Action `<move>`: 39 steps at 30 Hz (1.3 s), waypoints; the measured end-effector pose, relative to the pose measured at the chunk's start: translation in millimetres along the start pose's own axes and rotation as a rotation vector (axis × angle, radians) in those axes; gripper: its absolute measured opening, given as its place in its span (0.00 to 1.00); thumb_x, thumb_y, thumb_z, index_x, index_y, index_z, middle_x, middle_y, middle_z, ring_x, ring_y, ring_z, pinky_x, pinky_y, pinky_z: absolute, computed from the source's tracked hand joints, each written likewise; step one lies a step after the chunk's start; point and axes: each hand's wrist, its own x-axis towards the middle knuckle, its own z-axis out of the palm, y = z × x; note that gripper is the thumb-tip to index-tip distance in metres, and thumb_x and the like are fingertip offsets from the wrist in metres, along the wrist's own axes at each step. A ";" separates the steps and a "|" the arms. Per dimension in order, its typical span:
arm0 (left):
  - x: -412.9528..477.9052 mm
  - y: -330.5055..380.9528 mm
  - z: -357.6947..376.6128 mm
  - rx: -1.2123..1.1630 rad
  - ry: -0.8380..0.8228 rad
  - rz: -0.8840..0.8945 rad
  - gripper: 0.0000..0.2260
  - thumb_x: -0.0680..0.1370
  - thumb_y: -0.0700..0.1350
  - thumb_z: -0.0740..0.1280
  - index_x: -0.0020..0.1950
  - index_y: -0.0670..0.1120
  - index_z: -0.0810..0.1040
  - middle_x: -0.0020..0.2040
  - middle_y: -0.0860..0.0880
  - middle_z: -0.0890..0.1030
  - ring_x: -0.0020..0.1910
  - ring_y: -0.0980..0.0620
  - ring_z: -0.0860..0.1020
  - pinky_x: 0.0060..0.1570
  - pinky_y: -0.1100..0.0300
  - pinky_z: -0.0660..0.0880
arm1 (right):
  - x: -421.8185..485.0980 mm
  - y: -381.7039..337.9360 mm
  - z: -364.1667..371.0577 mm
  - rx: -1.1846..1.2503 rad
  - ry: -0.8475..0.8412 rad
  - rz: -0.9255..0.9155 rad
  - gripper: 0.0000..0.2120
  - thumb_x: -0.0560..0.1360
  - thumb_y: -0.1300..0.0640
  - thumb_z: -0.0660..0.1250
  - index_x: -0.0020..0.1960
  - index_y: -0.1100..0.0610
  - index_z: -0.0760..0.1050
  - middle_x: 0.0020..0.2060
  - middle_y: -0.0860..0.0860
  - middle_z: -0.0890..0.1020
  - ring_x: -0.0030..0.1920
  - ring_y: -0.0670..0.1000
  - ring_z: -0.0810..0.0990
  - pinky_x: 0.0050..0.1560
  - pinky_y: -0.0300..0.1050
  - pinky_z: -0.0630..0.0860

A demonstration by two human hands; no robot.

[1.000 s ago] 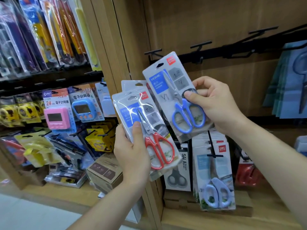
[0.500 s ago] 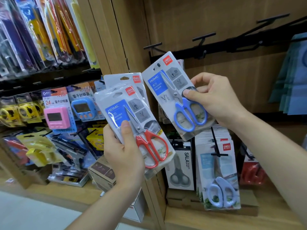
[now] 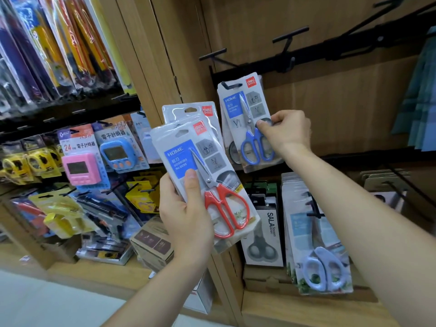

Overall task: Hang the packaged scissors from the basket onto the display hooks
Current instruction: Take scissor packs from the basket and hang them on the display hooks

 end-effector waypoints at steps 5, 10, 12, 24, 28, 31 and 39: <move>0.5 -4.2 2.6 -0.050 -0.043 -0.014 0.04 0.84 0.51 0.63 0.56 0.55 0.77 0.52 0.57 0.85 0.52 0.55 0.84 0.51 0.51 0.81 | -29.2 -0.8 -25.0 0.130 -0.058 -0.235 0.17 0.73 0.45 0.78 0.57 0.52 0.78 0.51 0.51 0.81 0.49 0.46 0.80 0.50 0.43 0.78; -3.4 -2.6 16.2 -0.123 -0.040 -0.070 0.08 0.84 0.51 0.65 0.61 0.51 0.77 0.57 0.49 0.83 0.57 0.52 0.83 0.54 0.53 0.81 | -67.1 -2.6 -36.3 0.236 -0.730 -0.230 0.33 0.59 0.38 0.82 0.58 0.48 0.76 0.52 0.51 0.81 0.43 0.46 0.81 0.49 0.48 0.82; -6.1 1.6 21.0 -0.195 -0.043 -0.108 0.08 0.84 0.48 0.66 0.61 0.48 0.76 0.55 0.50 0.84 0.53 0.55 0.84 0.50 0.58 0.81 | -74.4 -0.5 -33.1 0.297 -0.709 -0.237 0.32 0.59 0.44 0.85 0.57 0.52 0.76 0.51 0.57 0.83 0.43 0.50 0.81 0.52 0.54 0.82; -8.6 9.7 27.1 -0.315 -0.038 -0.156 0.05 0.86 0.47 0.61 0.59 0.48 0.74 0.58 0.47 0.83 0.55 0.55 0.83 0.51 0.61 0.80 | -71.5 12.0 -39.4 0.626 -0.623 -0.081 0.14 0.63 0.57 0.78 0.47 0.58 0.82 0.44 0.57 0.85 0.43 0.53 0.83 0.46 0.44 0.81; -3.8 5.8 26.2 -0.232 0.012 -0.133 0.03 0.86 0.45 0.62 0.55 0.50 0.75 0.52 0.50 0.85 0.51 0.57 0.85 0.46 0.62 0.80 | -69.5 10.3 -45.7 0.681 -0.634 -0.037 0.13 0.68 0.59 0.76 0.51 0.58 0.81 0.44 0.58 0.88 0.42 0.53 0.87 0.42 0.44 0.83; -0.8 3.1 22.8 -0.149 0.065 -0.091 0.04 0.86 0.46 0.62 0.54 0.52 0.76 0.49 0.52 0.85 0.49 0.55 0.85 0.46 0.55 0.80 | -66.6 2.4 -52.2 0.644 -0.529 -0.156 0.08 0.75 0.66 0.74 0.52 0.58 0.80 0.44 0.54 0.89 0.43 0.50 0.88 0.42 0.42 0.82; 0.3 5.8 9.2 -0.050 0.141 -0.015 0.03 0.85 0.47 0.63 0.56 0.48 0.74 0.49 0.51 0.84 0.44 0.62 0.83 0.41 0.67 0.77 | -50.0 -20.8 -62.3 0.480 -0.222 -0.343 0.07 0.77 0.61 0.75 0.54 0.56 0.80 0.44 0.44 0.88 0.45 0.44 0.88 0.41 0.38 0.82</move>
